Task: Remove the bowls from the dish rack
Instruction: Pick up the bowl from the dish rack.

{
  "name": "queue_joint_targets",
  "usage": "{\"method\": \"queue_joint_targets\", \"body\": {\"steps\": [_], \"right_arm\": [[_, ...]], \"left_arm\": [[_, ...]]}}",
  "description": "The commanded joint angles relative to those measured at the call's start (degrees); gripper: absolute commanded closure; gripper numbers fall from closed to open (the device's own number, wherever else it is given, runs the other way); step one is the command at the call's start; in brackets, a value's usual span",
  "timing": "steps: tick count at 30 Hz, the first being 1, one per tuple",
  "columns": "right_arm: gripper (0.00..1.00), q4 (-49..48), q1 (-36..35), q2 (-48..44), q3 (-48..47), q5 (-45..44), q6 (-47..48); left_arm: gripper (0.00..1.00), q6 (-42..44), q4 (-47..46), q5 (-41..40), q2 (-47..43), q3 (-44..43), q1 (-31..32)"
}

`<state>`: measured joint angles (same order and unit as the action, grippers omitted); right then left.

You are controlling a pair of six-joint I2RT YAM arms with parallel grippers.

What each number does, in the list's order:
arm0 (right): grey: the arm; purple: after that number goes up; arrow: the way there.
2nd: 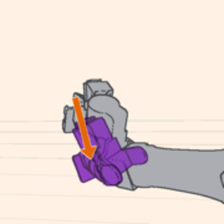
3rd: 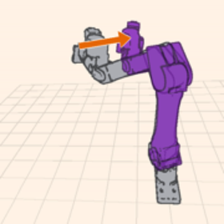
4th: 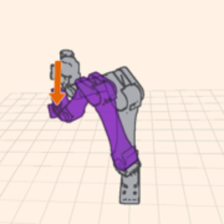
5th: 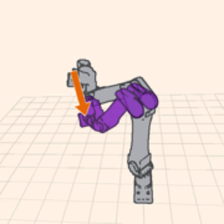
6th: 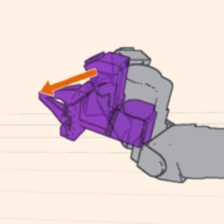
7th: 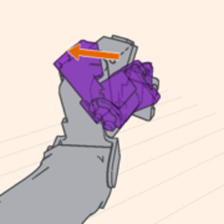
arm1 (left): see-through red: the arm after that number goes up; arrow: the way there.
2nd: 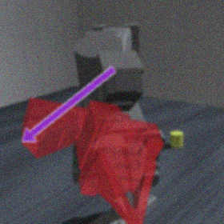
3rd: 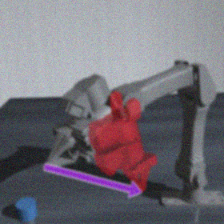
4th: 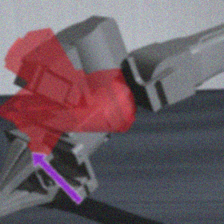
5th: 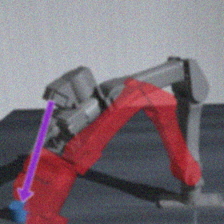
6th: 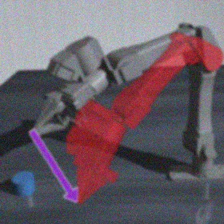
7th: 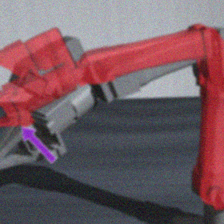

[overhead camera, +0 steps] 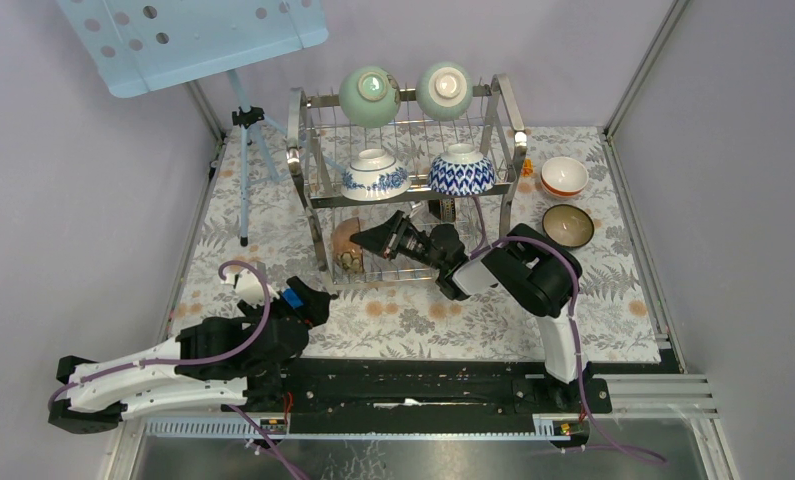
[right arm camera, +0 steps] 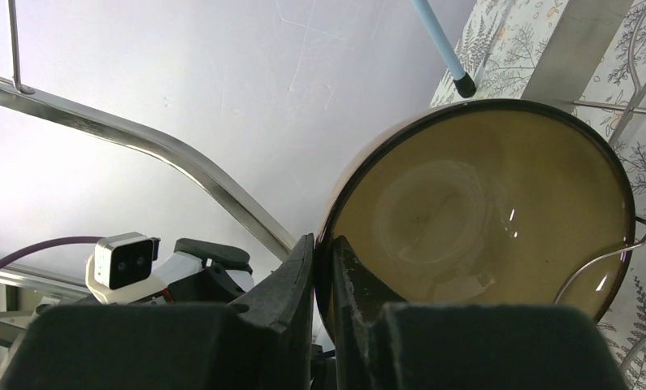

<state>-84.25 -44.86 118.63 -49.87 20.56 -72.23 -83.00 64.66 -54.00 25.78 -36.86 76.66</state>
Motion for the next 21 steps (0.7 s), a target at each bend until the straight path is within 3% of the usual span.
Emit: {"method": "queue_joint_targets", "body": {"steps": [1, 21], "right_arm": [[1.00, -15.00, 0.45, -5.44, -2.28, 0.47, -3.14], [1.00, -15.01, 0.47, -8.59, -1.24, 0.61, -9.67]], "left_arm": [[0.01, 0.38, -0.23, -1.24, -0.74, -0.76, 0.07], [0.01, 0.12, -0.24, -1.06, -0.54, -0.77, 0.11]]}}
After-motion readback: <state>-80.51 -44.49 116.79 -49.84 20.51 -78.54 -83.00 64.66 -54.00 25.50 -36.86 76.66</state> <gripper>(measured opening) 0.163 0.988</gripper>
